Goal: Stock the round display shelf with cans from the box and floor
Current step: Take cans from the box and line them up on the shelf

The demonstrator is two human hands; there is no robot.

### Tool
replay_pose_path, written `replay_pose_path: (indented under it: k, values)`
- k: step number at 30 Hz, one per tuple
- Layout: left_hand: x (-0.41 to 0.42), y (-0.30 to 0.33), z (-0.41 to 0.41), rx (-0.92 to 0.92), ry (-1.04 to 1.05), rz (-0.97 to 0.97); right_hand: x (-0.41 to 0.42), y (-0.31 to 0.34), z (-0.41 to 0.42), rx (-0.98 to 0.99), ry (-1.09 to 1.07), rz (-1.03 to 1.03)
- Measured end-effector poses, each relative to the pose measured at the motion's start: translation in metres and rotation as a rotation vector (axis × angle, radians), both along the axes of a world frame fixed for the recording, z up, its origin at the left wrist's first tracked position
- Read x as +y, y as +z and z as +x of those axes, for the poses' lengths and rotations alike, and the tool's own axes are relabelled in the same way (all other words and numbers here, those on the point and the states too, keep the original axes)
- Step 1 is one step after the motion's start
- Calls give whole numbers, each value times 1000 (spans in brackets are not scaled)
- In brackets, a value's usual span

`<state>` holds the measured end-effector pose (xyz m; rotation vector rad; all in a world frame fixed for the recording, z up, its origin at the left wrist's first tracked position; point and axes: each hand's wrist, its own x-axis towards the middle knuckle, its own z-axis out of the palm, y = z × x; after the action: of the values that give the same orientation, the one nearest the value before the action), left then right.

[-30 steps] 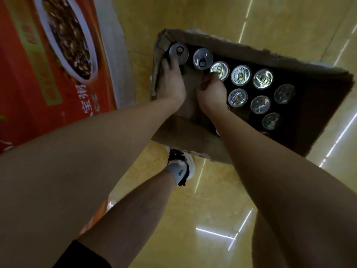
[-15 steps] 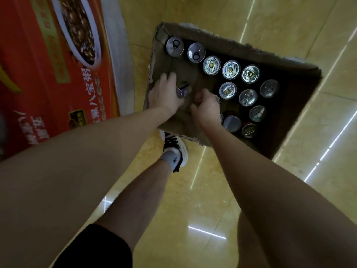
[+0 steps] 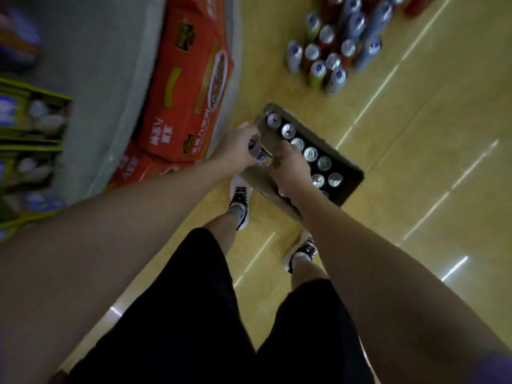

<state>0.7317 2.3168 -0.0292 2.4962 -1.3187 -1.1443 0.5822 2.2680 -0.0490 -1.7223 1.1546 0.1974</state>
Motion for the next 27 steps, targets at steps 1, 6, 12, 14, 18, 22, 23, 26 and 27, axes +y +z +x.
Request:
replay_pose_path:
  k: [1, 6, 12, 14, 18, 22, 23, 26, 27]
  values:
    - [-3, 29, 0, 0, 21, -25, -4, 26, 1, 2, 45, -14]
    - [-2, 173, -6, -5, 111, -192, -20, 157, 6, -84, 248, -135]
    - [22, 333, 9, -69, 179, -360, -23, 309, 28, -234, 348, -273]
    - [36, 384, 21, -80, 209, -399, -21, 350, 43, -270, 412, -284]
    - [69, 480, 42, -259, 176, -450, -8, 421, 83, -342, 542, -327]
    - [100, 562, 60, -416, 61, -466, 16, 501, 122, -478, 600, -371]
    - [109, 581, 65, -448, 42, -471, 24, 520, 131, -499, 611, -385]
    - [142, 627, 89, -497, 54, -546, 48, 567, 160, -576, 633, -433]
    - [154, 640, 99, -491, 70, -580, 58, 579, 171, -596, 637, -448]
